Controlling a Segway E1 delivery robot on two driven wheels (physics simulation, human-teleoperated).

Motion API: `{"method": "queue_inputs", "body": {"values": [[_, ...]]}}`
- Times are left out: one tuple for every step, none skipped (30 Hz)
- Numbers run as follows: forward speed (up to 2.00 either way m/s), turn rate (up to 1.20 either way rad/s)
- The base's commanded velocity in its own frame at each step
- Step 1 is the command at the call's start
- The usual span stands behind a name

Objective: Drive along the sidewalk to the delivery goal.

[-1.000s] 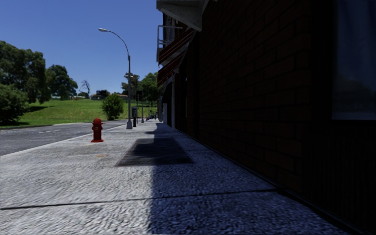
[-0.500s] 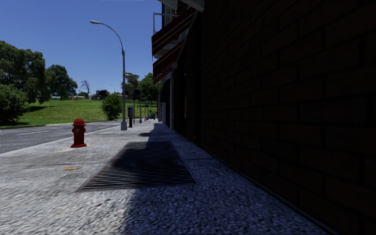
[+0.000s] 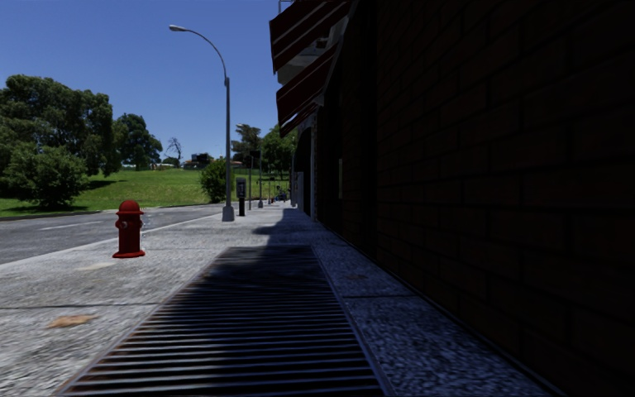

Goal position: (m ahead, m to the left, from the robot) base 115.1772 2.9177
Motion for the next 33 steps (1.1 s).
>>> {"method": "queue_inputs", "body": {"values": [[2.0, 0.0], [2.0, 0.0], [2.0, 0.0], [2.0, 0.0], [2.0, 0.0], [2.0, 0.0], [2.0, 0.0], [2.0, 0.0], [2.0, 0.0], [2.0, 0.0], [2.0, 0.0], [2.0, 0.0], [2.0, 0.0], [2.0, 0.0], [2.0, 0.0], [2.0, 0.0], [2.0, 0.0], [2.0, 0.0], [2.0, 0.0], [2.0, 0.0], [2.0, 0.0], [2.0, 0.0], [2.0, 0.0], [2.0, 0.0], [2.0, 0.0], [2.0, 0.0], [2.0, 0.0], [2.0, 0.0], [2.0, 0.0], [2.0, 0.0], [2.0, 0.0], [2.0, 0.0], [2.0, 0.0]]}}
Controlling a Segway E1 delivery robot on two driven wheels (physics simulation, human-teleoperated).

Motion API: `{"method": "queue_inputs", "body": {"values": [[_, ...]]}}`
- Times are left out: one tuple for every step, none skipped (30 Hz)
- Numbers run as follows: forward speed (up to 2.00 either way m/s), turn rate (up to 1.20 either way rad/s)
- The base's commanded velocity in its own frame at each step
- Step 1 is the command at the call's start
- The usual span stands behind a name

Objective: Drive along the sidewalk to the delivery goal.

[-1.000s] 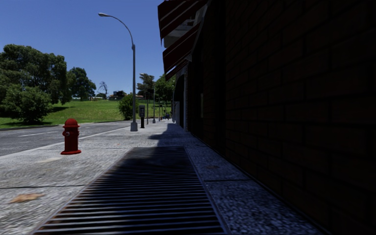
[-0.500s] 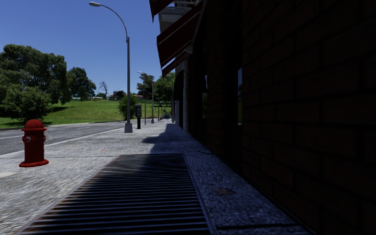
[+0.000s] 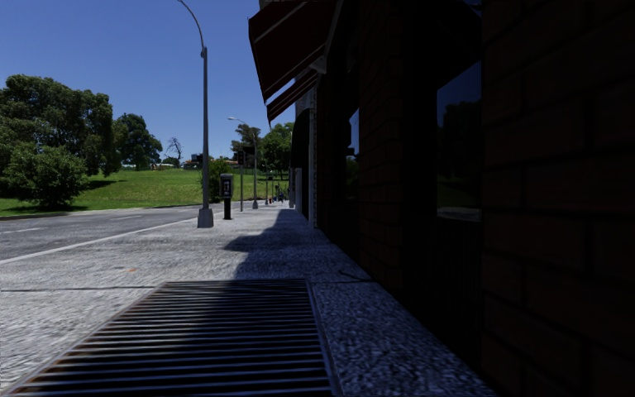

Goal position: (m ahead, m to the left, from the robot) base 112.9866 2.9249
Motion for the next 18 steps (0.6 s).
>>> {"method": "queue_inputs", "body": {"values": [[2.0, 0.0], [2.0, 0.0], [2.0, 0.0], [2.0, 0.0], [2.0, 0.0], [2.0, 0.0], [2.0, 0.0], [2.0, 0.0], [2.0, 0.0], [2.0, 0.0], [2.0, 0.0], [2.0, 0.1], [2.0, 1.2], [2.0, 1.2], [2.0, 1.2], [2.0, 1.2], [2.0, 1.2], [2.0, 1.15]]}}
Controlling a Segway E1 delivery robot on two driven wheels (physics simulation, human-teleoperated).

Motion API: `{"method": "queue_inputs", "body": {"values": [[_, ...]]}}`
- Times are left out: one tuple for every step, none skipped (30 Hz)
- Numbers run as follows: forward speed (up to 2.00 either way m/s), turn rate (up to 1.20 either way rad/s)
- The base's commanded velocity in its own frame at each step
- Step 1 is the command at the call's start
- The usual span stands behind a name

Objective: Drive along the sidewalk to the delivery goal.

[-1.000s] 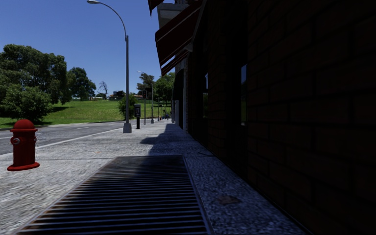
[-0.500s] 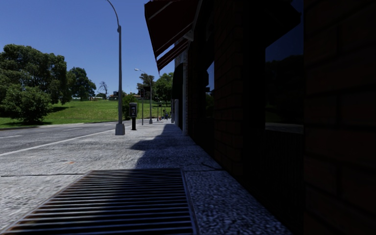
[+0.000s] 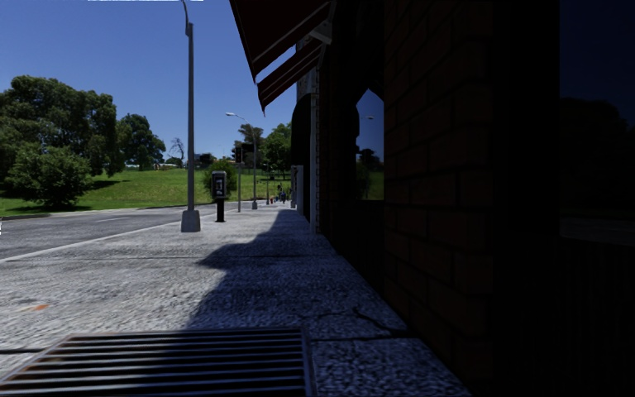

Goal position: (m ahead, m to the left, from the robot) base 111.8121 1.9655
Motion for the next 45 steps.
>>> {"method": "queue_inputs", "body": {"values": [[2.0, 0.0], [2.0, 0.0], [2.0, 0.0], [2.0, 0.0], [2.0, 0.0], [2.0, 0.0], [2.0, 0.0], [2.0, 0.0], [2.0, 0.0], [2.0, 0.0], [2.0, 0.0], [2.0, 0.0], [2.0, 0.0], [2.0, 0.0], [2.0, 0.0], [2.0, 0.0], [2.0, 0.0], [2.0, 0.0], [2.0, 0.0], [2.0, 0.0], [2.0, 0.0], [2.0, 0.0], [2.0, 0.0], [2.0, 0.0], [2.0, 0.0], [2.0, 0.0], [2.0, 0.0], [2.0, 0.0], [2.0, 0.0], [2.0, 0.0], [2.0, 0.0], [2.0, 0.0], [2.0, 0.0], [2.0, 0.0], [2.0, 0.0], [2.0, 0.0], [2.0, 0.0], [2.0, 0.0], [2.0, 0.0], [2.0, 0.0], [2.0, 0.0], [2.0, 0.0], [2.0, 0.0], [2.0, 0.0], [2.0, 0.0]]}}
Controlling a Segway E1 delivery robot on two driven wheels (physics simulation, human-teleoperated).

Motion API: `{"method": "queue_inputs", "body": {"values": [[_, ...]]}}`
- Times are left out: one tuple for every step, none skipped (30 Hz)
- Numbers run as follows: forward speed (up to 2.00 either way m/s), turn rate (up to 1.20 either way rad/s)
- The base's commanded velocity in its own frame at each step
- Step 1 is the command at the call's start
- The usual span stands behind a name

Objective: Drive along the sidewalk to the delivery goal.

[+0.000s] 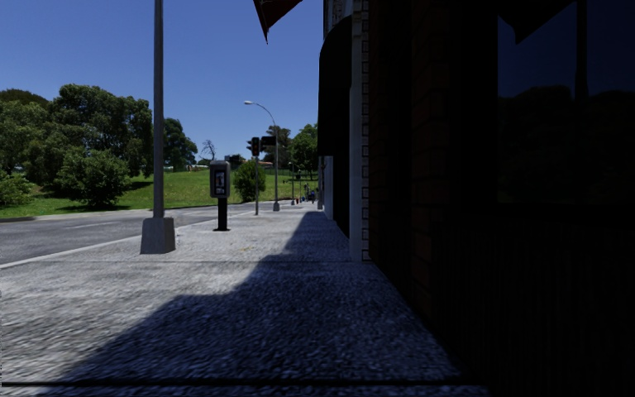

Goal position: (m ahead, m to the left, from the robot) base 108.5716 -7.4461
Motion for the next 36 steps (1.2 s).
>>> {"method": "queue_inputs", "body": {"values": [[2.0, 0.0], [2.0, 0.0], [2.0, 0.0], [2.0, 0.0], [1.99, 0.0], [1.99, 0.0], [1.99, 0.0], [1.99, 0.0], [1.99, 0.0], [1.99, 0.0], [1.99, 0.0], [1.98, 0.0], [1.98, 0.0], [1.98, 0.0], [1.98, 0.0], [1.98, 0.0], [1.98, 0.0], [1.98, 0.0], [1.98, 0.0], [1.98, 0.0], [1.98, 0.0], [1.98, 0.0], [1.94, 0.0], [1.92, 0.0], [1.91, 0.0], [1.91, 0.0], [1.91, 0.0], [1.9, 0.04], [1.9, 0.73], [1.9, 1.2], [1.9, 1.2], [1.9, 1.2], [1.9, 1.2], [1.9, 0.81], [1.9, 0.0], [1.9, 0.0]]}}
